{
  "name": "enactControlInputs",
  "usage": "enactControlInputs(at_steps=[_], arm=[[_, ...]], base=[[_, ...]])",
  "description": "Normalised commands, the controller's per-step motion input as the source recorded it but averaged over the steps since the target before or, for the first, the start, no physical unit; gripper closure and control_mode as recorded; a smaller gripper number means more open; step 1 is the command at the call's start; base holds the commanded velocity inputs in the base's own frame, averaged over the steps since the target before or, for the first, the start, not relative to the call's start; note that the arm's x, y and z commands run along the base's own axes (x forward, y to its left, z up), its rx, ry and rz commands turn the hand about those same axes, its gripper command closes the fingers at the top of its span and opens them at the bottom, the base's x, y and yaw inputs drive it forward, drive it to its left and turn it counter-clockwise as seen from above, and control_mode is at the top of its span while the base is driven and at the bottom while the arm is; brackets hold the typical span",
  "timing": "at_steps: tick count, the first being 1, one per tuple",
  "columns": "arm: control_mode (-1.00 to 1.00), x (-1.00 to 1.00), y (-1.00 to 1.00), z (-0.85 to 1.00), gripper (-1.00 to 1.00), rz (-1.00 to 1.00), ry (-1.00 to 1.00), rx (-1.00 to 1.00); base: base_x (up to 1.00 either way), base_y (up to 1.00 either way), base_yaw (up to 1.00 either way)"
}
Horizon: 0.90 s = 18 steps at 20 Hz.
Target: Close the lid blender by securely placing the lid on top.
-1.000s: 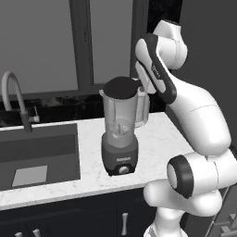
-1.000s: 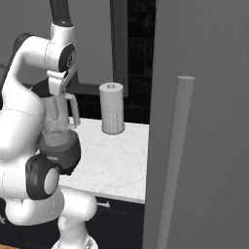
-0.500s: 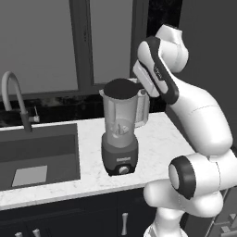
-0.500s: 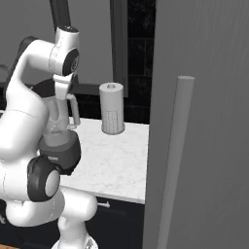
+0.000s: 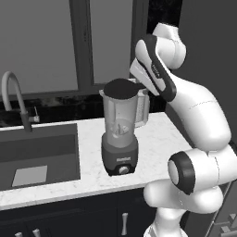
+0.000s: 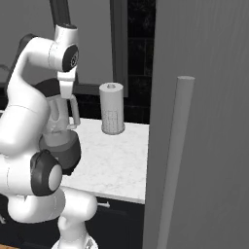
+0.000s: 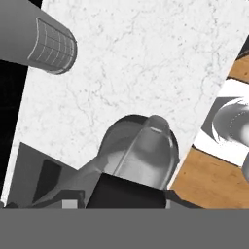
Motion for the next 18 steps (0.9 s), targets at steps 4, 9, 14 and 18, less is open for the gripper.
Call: enactControlInputs(at_steps=[4, 9, 14, 18], arm=[[-1.0, 0.0, -0.06, -0.09, 1.0, 0.11, 0.15, -0.01], [-1.0, 0.0, -0.08, 0.0, 1.0, 0.05, 0.39, 0.05], [-1.0, -0.19, 0.0, -0.07, 1.0, 0.06, 0.11, 0.01], [-1.0, -0.41, 0.0, -0.5, -1.0, 0.0, 0.0, 0.0]], base=[[0.0, 0.0, 0.0], [0.0, 0.0, 0.0], [0.0, 0.0, 0.0], [0.0, 0.0, 0.0]])
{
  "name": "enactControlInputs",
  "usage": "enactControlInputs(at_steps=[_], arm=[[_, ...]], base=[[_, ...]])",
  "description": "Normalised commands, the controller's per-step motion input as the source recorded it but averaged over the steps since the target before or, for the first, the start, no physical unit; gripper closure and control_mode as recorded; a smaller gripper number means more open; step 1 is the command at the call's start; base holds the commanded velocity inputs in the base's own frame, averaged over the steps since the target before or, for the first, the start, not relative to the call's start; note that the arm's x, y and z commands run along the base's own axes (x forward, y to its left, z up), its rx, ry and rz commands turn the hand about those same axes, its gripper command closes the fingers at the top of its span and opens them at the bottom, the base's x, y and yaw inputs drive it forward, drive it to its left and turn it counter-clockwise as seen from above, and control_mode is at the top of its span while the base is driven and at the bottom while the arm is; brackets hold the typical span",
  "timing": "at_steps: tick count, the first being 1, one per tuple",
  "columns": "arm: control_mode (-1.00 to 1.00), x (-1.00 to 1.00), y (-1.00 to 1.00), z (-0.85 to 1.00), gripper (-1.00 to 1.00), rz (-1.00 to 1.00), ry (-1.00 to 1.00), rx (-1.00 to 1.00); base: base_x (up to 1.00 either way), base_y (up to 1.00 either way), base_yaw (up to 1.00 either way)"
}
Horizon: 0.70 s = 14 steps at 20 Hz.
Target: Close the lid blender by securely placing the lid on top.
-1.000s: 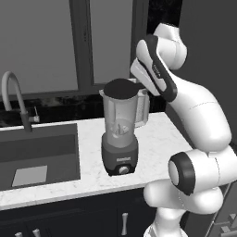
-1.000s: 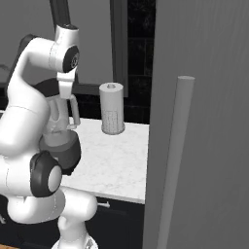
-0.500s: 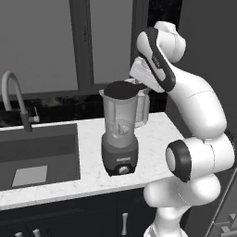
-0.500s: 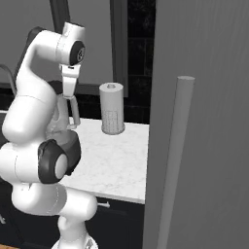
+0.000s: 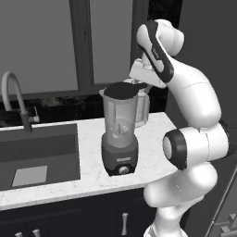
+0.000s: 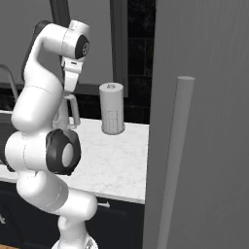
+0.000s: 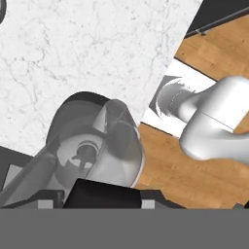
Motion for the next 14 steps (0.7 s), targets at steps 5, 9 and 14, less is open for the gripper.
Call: enactControlInputs(at_steps=[5, 9, 14], arm=[[-1.0, -0.1, -0.08, -0.33, -1.0, 0.0, -0.13, 0.0], [-1.0, -0.11, -0.5, -0.15, -1.0, 0.0, -0.22, 0.0], [-1.0, -0.22, -0.75, -0.24, -1.0, 0.0, -0.18, 0.0]], base=[[0.0, 0.0, 0.0], [0.0, 0.0, 0.0], [0.0, 0.0, 0.0]])
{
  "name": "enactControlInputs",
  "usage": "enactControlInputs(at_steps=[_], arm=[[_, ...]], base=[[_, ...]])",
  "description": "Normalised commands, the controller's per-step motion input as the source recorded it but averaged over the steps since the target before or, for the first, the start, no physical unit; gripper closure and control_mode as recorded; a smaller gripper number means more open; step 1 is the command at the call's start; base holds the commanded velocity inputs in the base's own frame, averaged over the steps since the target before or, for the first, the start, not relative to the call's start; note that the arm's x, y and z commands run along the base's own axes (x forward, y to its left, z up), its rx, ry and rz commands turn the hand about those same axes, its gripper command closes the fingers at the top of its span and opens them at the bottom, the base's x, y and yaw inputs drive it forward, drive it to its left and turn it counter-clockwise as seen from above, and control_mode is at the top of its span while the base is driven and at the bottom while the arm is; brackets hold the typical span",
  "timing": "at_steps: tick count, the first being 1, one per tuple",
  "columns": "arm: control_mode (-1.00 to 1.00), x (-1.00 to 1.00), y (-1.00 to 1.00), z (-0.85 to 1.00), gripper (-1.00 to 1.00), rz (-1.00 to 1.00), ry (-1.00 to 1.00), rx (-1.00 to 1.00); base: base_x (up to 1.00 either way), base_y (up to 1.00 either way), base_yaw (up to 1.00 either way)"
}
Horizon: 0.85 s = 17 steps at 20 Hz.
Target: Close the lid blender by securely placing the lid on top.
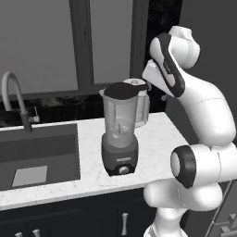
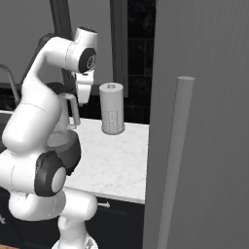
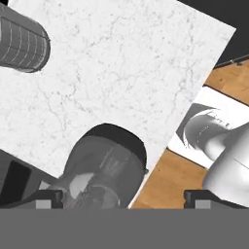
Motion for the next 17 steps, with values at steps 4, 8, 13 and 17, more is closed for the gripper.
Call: enactControlInputs(at_steps=[4, 8, 13, 17], arm=[[-1.0, -0.78, -0.39, -0.42, -1.0, 0.0, -0.19, 0.0], [-1.0, -1.0, -0.27, -0.68, -1.0, 0.0, -0.15, 0.0], [-1.0, -1.0, -0.16, -0.87, -1.0, 0.0, -0.12, 0.0], [-1.0, -0.39, -0.08, -0.66, -1.0, 0.0, -0.02, 0.0]], base=[[0.0, 0.0, 0.0], [0.0, 0.0, 0.0], [0.0, 0.0, 0.0], [0.0, 0.0, 0.0]])
